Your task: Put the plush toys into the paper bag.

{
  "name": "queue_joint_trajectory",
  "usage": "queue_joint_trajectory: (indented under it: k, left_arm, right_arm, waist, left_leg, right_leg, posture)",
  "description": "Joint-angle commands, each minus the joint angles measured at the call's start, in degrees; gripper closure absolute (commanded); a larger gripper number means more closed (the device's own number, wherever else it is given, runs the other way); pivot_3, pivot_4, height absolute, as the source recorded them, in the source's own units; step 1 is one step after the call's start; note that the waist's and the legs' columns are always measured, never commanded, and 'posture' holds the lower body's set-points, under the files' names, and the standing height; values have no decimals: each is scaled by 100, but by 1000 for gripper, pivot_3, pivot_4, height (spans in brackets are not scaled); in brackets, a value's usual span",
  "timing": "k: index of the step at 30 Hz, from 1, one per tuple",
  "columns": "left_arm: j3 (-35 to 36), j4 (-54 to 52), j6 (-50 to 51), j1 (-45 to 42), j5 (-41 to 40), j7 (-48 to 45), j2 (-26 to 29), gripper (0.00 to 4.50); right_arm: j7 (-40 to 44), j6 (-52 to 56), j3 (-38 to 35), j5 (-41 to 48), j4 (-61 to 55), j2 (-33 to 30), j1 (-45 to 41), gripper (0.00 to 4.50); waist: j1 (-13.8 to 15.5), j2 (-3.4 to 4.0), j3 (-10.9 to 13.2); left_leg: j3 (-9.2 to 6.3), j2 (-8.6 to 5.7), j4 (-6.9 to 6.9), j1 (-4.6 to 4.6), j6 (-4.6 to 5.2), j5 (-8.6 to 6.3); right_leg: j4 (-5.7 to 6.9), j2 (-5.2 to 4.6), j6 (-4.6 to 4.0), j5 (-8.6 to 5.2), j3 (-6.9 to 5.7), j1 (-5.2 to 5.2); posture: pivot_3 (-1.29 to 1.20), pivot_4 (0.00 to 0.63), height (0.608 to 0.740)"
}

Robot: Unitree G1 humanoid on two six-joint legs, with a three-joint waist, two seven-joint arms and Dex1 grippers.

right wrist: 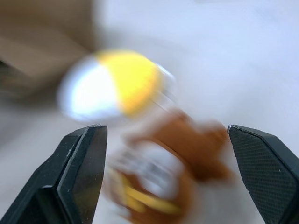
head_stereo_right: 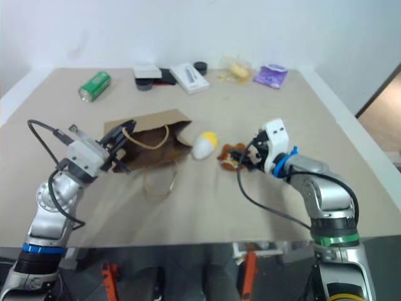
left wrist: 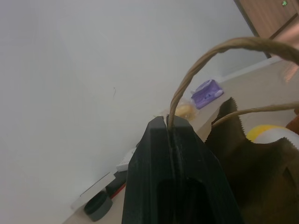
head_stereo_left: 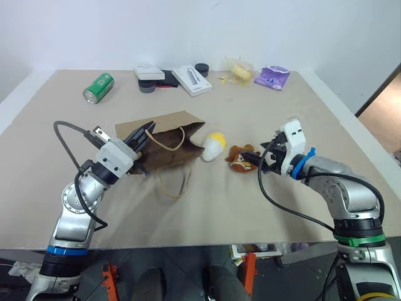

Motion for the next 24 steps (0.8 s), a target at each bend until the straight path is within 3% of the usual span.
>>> queue_joint_trajectory:
  k: [1,4,6,10,13,20,24]
  left_arm:
    - [115,-109,-16,-208,-134,-41,52,4500]
    - [127,-99,21,-302,-189,-75,65,4500]
    - [139,-106,51,-325,-204,-81,58,4500]
    - [146,-184,114,-330,-215,-60,24,4500]
    - [136,-252,174,-336,-219,-38,-4,4500]
    - [207,-250,246,-328,-252,-6,4,4500]
    - [206,-265,319,-322,-290,8,-17,4500]
  right_arm:
    - [-176,-31,110,-273,142,67,30,281]
    - [-201,33,107,-278,238,194,43,967]
    - [-147,226,61,-145,206,279,42,1663]
    - [-27,556,155,-45,81,303,105,3540]
    - [12,641,193,-18,66,336,155,4459]
    - [235,96,-379,291,-260,475,8,4459]
    - [840,525,-960,1790,-1412,515,-190,4459]
  waist:
    - [-10,1,1]
    - [-9,1,1]
    - [-8,1,0]
    - [-9,0,0]
    - [-9,-1,-1]
    - [-10,1,1]
    - [-9,21,15]
  left_leg:
    - [2,0,-4,-1,0,0]
    - [-3,3,-7,0,3,-4]
    - [-3,3,-6,0,3,-4]
    - [5,1,1,8,3,-3]
    - [7,2,2,10,3,-3]
    - [5,6,-1,10,3,-3]
    - [6,4,-2,-2,3,-3]
  right_leg:
    - [0,2,9,3,4,-4]
    - [0,11,25,8,4,-3]
    - [0,11,25,8,4,-3]
    - [-1,6,11,3,11,5]
    - [-1,6,10,4,13,6]
    - [-1,13,7,4,12,3]
    - [-1,12,32,16,15,-7]
  posture:
    - [0,150,740]
    - [0,150,740]
    - [0,150,740]
    - [0,150,740]
    - [0,150,740]
    - [0,150,740]
    - [0,150,740]
